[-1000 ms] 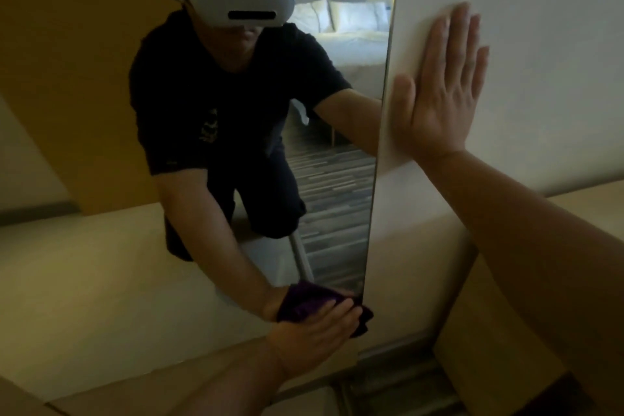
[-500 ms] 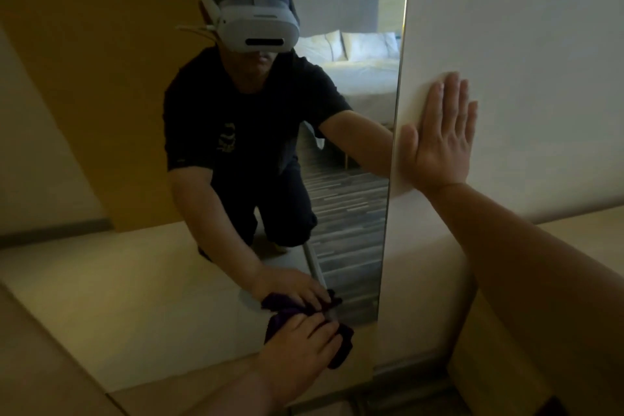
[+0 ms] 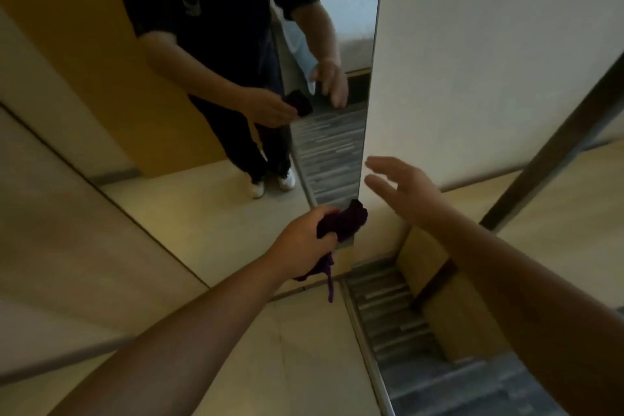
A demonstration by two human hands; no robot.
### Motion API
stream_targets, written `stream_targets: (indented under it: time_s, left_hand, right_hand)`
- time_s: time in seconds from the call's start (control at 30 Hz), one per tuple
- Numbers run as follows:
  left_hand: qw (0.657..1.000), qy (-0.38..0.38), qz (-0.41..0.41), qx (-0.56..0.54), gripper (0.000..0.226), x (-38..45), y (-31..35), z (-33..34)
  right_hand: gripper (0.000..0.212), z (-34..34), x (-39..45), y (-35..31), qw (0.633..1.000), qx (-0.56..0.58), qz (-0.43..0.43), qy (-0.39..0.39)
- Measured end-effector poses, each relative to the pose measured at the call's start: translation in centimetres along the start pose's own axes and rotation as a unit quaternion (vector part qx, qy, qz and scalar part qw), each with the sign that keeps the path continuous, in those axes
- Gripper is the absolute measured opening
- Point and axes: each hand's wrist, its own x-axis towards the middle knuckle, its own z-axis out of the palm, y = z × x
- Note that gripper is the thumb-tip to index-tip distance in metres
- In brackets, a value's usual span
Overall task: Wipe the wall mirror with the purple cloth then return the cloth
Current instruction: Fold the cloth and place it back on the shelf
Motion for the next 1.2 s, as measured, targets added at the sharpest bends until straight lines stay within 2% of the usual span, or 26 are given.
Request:
stream_targets:
  time_s: [0.1,0.2,0.33,0.47,0.53,0.6,0.63,0.73,0.8,0.9,1.07,1.13,1.2]
  left_hand:
    - [0.998,-0.057,0.009,-0.001,0.037,-3.1,6.7,-2.8]
    - [0.994,-0.109,0.0,-0.031,0.035,-5.2,12.0,-4.8]
    - [0.983,-0.181,0.019,-0.013,0.046,-7.0,16.4,-5.3]
    - [0.967,-0.243,0.064,0.035,0.047,-8.0,19.8,-3.8]
    - [0.955,-0.284,0.066,0.049,0.047,-8.5,21.0,-2.2]
    - [0.946,-0.309,0.079,0.058,0.032,-8.8,21.7,-0.3]
    - [0.944,-0.313,0.087,0.066,0.024,-8.9,22.0,0.7]
    - [0.939,-0.301,0.114,0.124,0.023,-8.4,22.6,4.1]
    - [0.929,-0.296,0.139,0.174,0.012,-7.4,23.7,6.7]
    - [0.91,-0.29,0.179,0.238,0.017,-5.5,26.9,11.0]
    - [0.916,-0.298,0.134,0.233,0.039,-0.9,31.6,17.7]
    - [0.916,-0.32,0.108,0.216,0.044,0.8,33.5,19.8]
    - [0.909,-0.349,0.089,0.211,0.044,2.0,35.8,21.4]
  right_hand:
    - [0.058,-5.0,-4.5,-7.5,0.992,-0.035,-0.017,-0.121]
    - [0.053,-9.3,-7.7,-12.3,0.976,-0.1,-0.029,-0.192]
    - [0.027,-13.2,-10.9,-15.0,0.961,-0.191,-0.033,-0.197]
    - [0.017,-16.3,-13.9,-14.9,0.968,-0.186,0.022,-0.167]
    - [0.017,-17.9,-15.6,-14.1,0.972,-0.165,0.05,-0.163]
    - [0.018,-19.6,-17.4,-12.6,0.973,-0.143,0.081,-0.164]
    - [0.017,-20.6,-18.3,-11.8,0.973,-0.131,0.096,-0.165]
    - [0.018,-23.5,-21.1,-9.1,0.968,-0.101,0.149,-0.176]
    - [0.018,-25.6,-22.7,-6.6,0.961,-0.103,0.166,-0.194]
    - [0.021,-27.9,-24.4,-2.4,0.955,-0.102,0.179,-0.215]
    - [0.058,-32.0,-25.7,4.9,0.939,-0.086,0.202,-0.267]
    - [0.053,-34.0,-26.0,7.6,0.938,-0.066,0.204,-0.272]
    - [0.037,-36.3,-26.1,10.0,0.94,-0.052,0.194,-0.276]
